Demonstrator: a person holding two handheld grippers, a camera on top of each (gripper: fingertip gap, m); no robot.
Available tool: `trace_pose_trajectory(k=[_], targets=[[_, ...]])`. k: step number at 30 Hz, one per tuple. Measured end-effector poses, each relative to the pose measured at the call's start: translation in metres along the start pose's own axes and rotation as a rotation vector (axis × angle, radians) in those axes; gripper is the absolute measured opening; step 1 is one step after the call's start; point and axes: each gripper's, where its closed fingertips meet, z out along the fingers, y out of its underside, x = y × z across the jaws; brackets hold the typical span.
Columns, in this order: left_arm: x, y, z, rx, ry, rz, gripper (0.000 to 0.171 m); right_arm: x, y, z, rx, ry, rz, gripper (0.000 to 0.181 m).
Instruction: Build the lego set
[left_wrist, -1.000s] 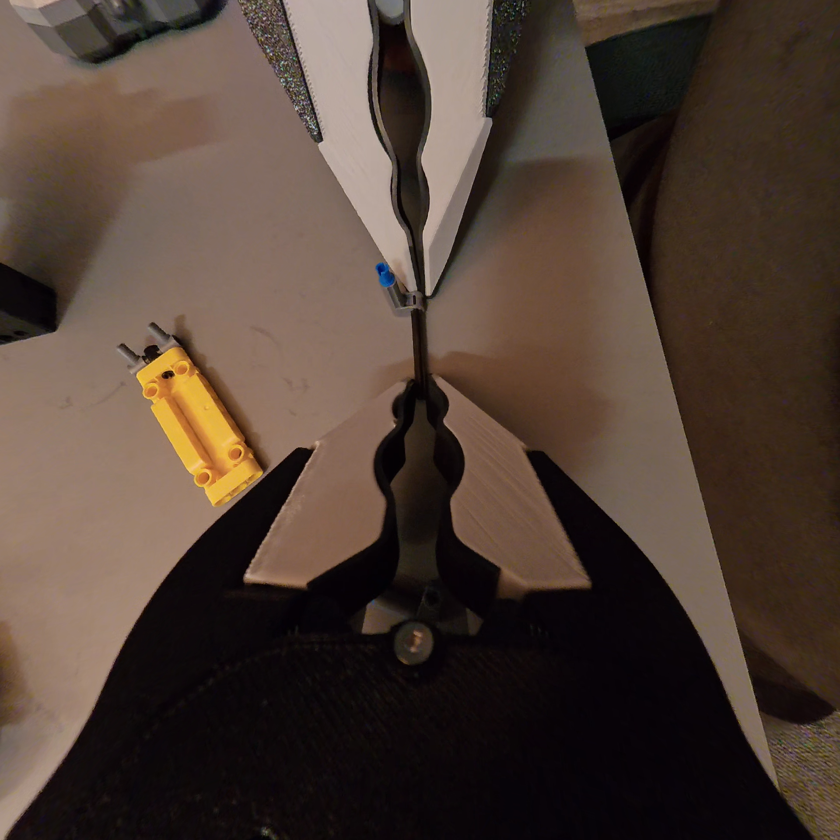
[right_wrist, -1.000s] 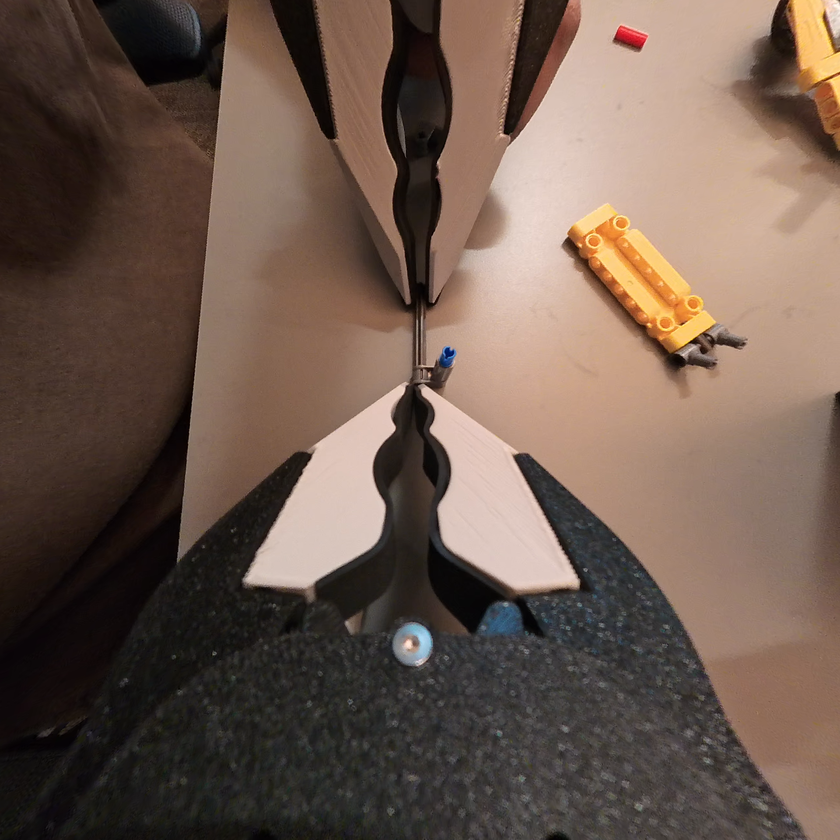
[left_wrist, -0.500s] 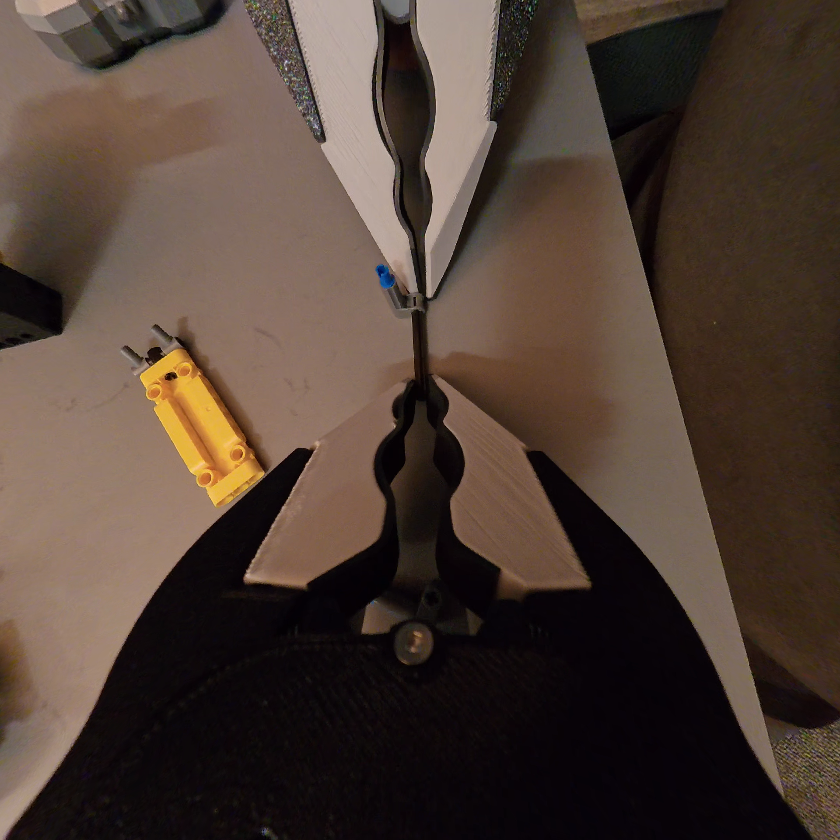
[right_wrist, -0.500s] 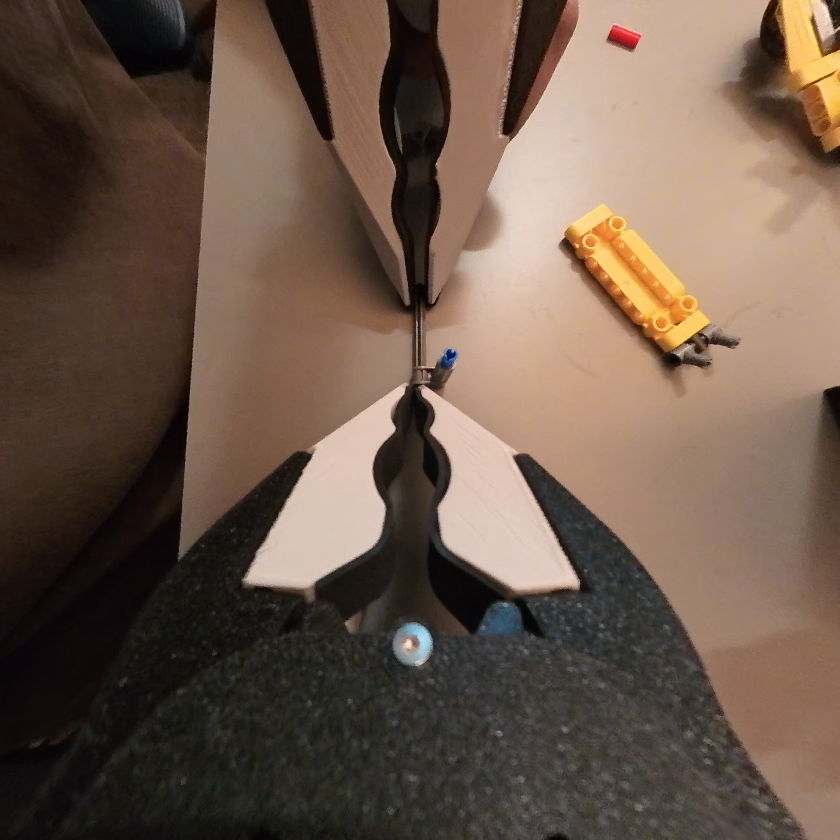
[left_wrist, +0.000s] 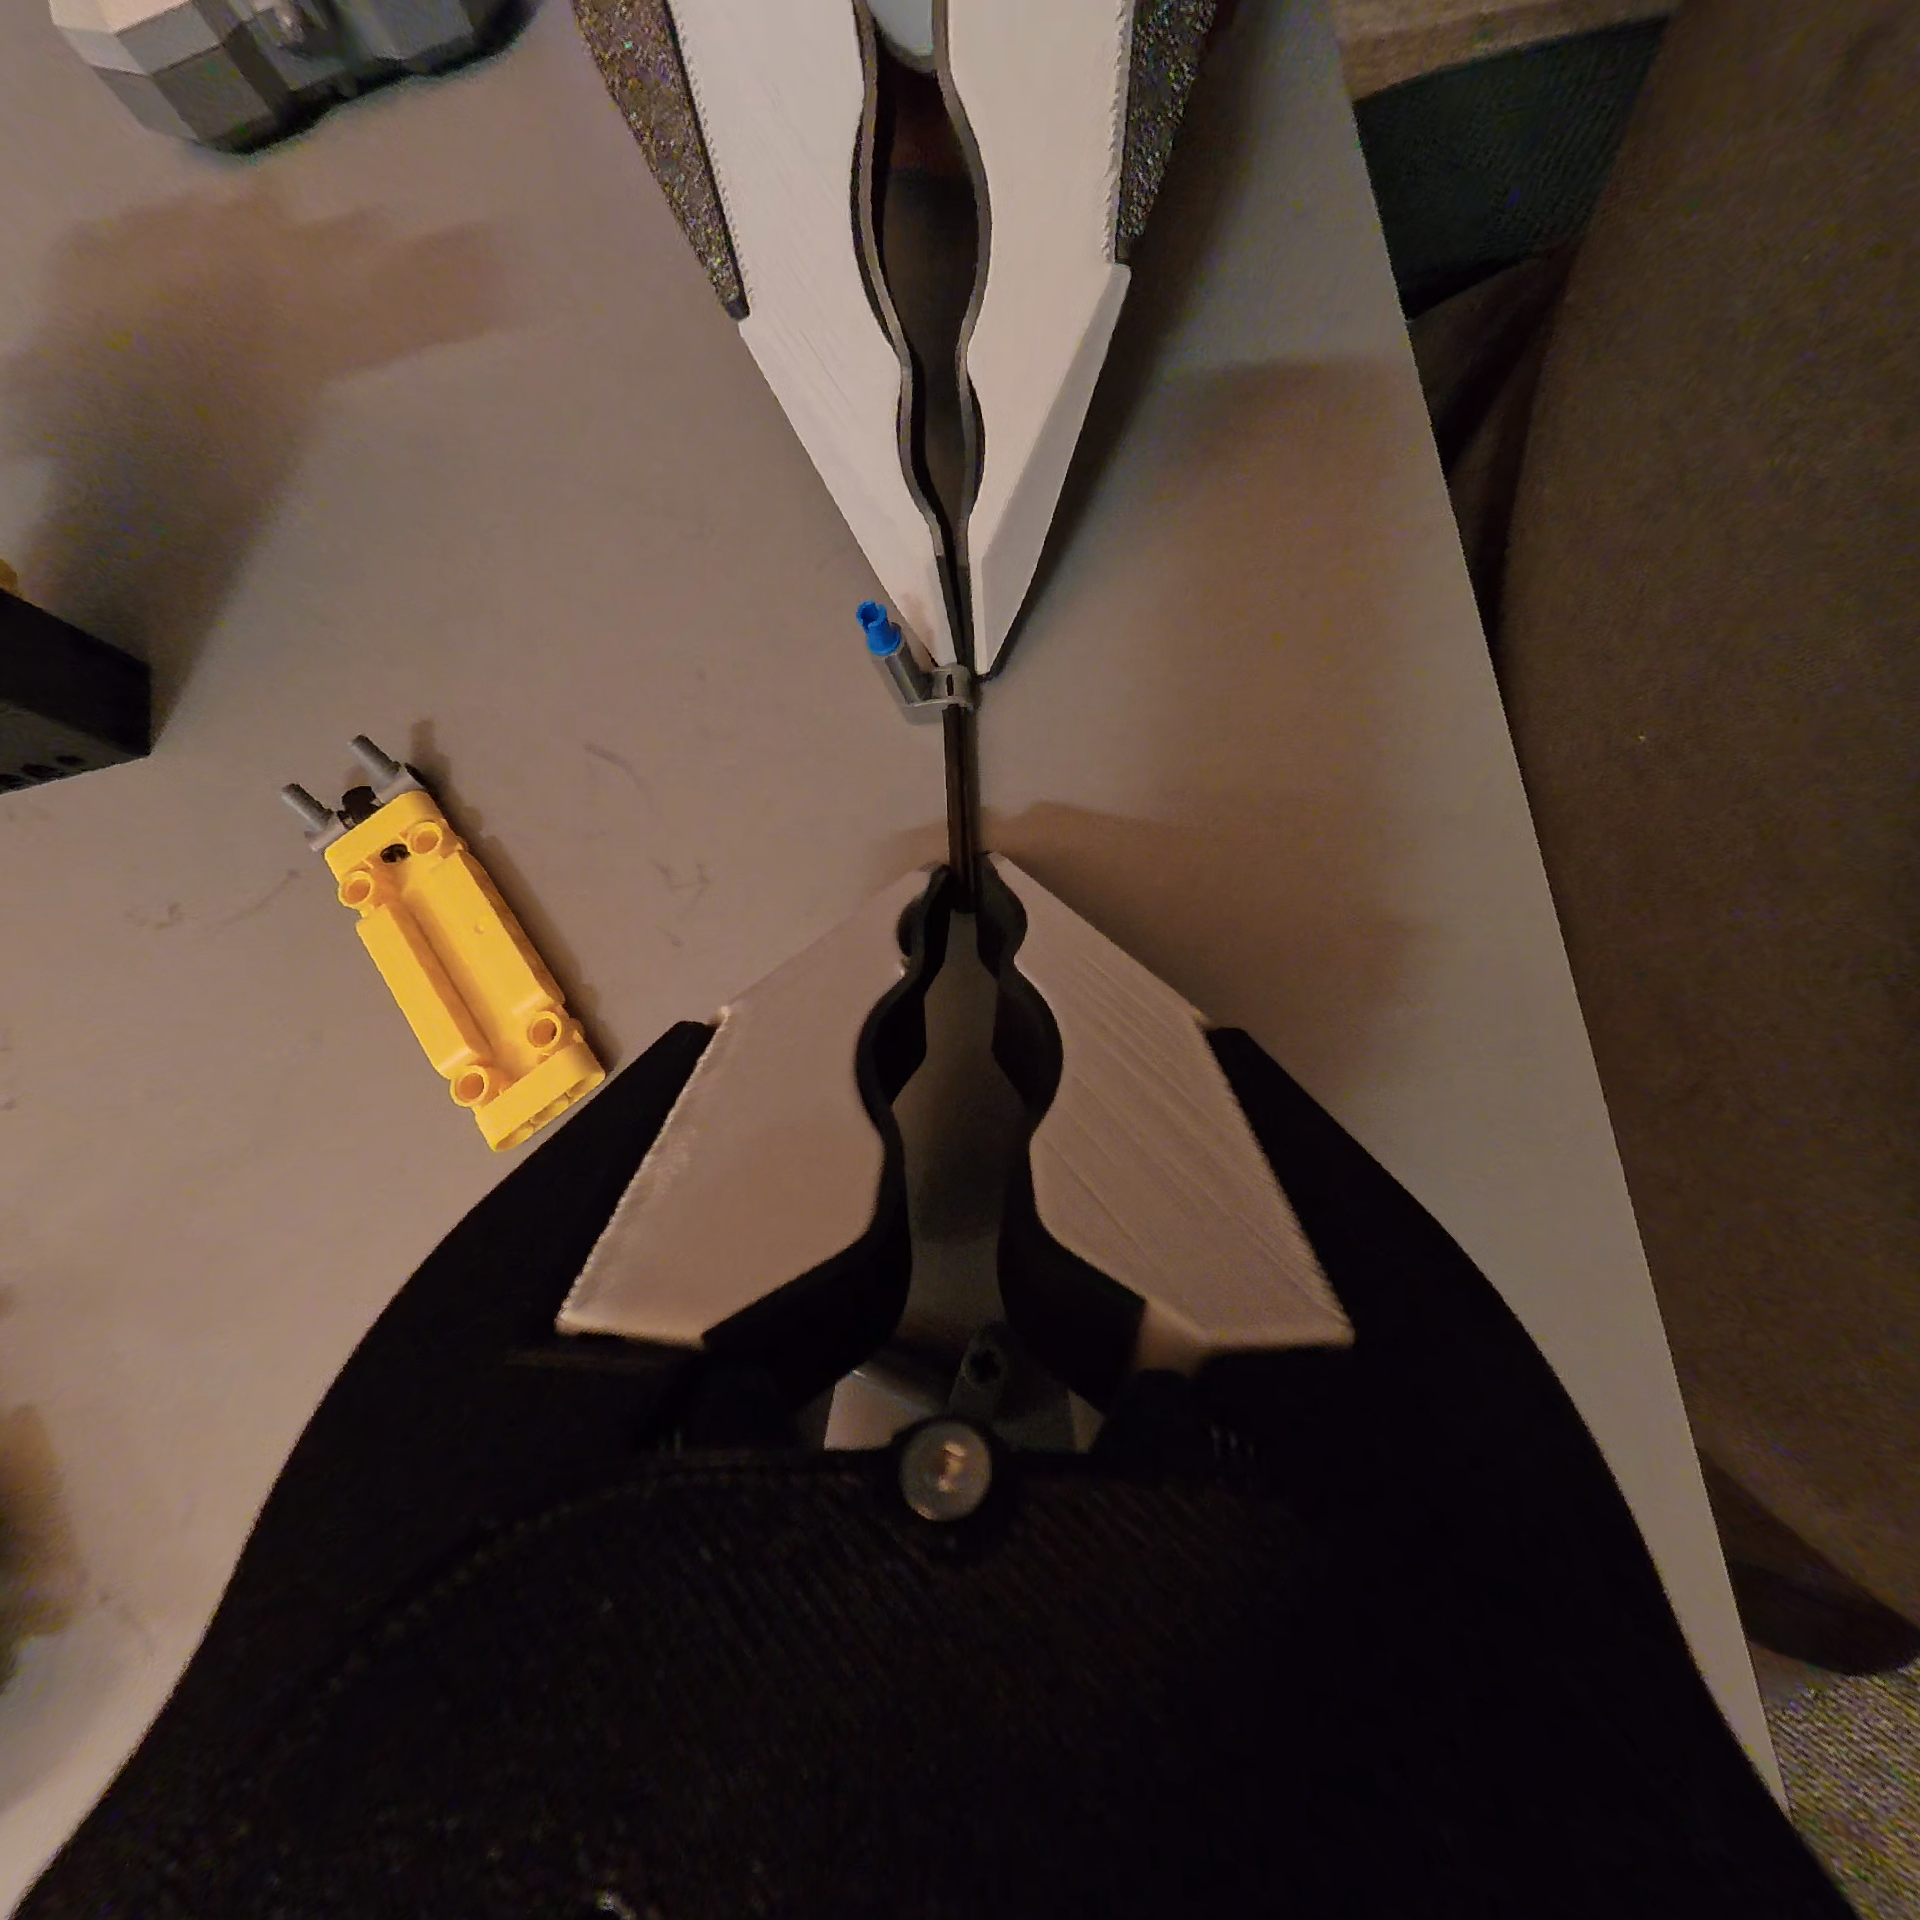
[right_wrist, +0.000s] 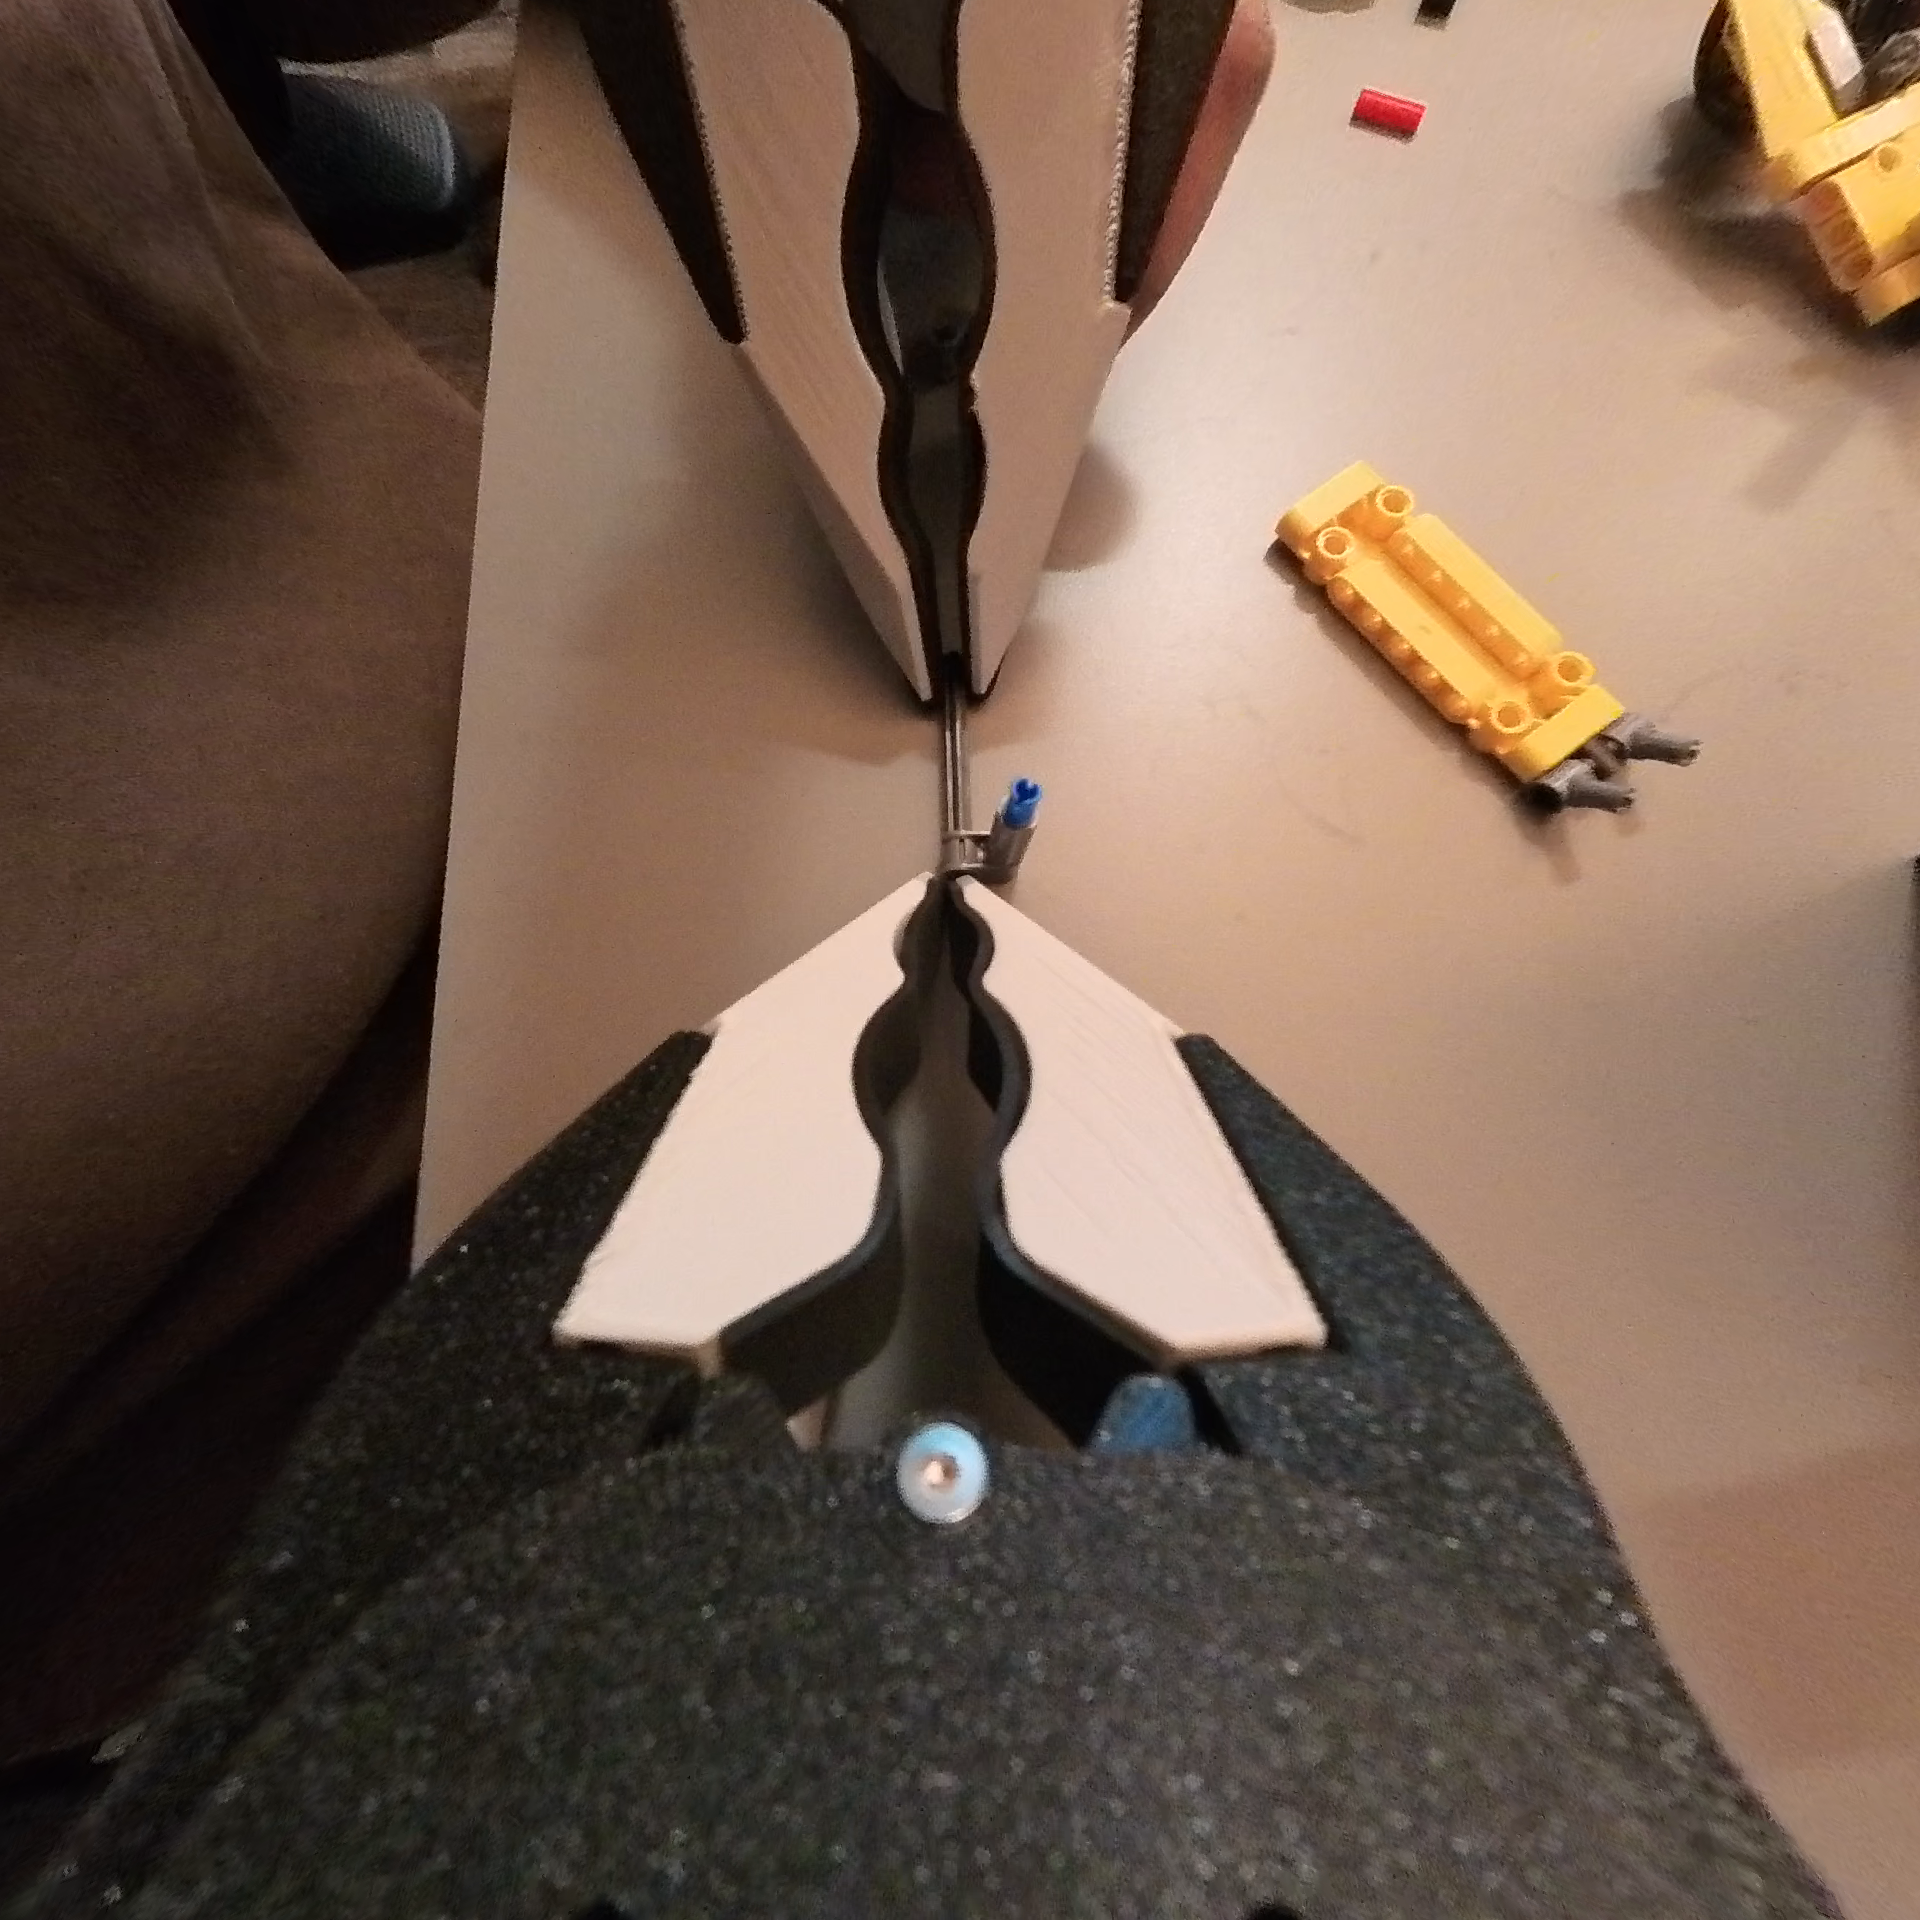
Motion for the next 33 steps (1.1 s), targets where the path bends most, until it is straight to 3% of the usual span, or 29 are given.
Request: trace_pose_trajectory(k=[11, 31, 33], targets=[[-0.0003, 0.0002, 0.0000, -0.001, -0.018, 0.009, 0.001, -0.0004, 0.0002, -0.0003, -0.002, 0.099, -0.104, 0.000], [-0.0022, -0.0001, -0.0015, 0.010, -0.079, 0.064, 0.001, -0.0001, 0.0001, -0.0005, -0.001, 0.096, -0.101, 0.000], [-0.0056, -0.0045, -0.0061, 0.047, -0.084, 0.035, 0.001, 0.0053, -0.0018, -0.0026, 0.014, 0.122, -0.081, 0.018]])
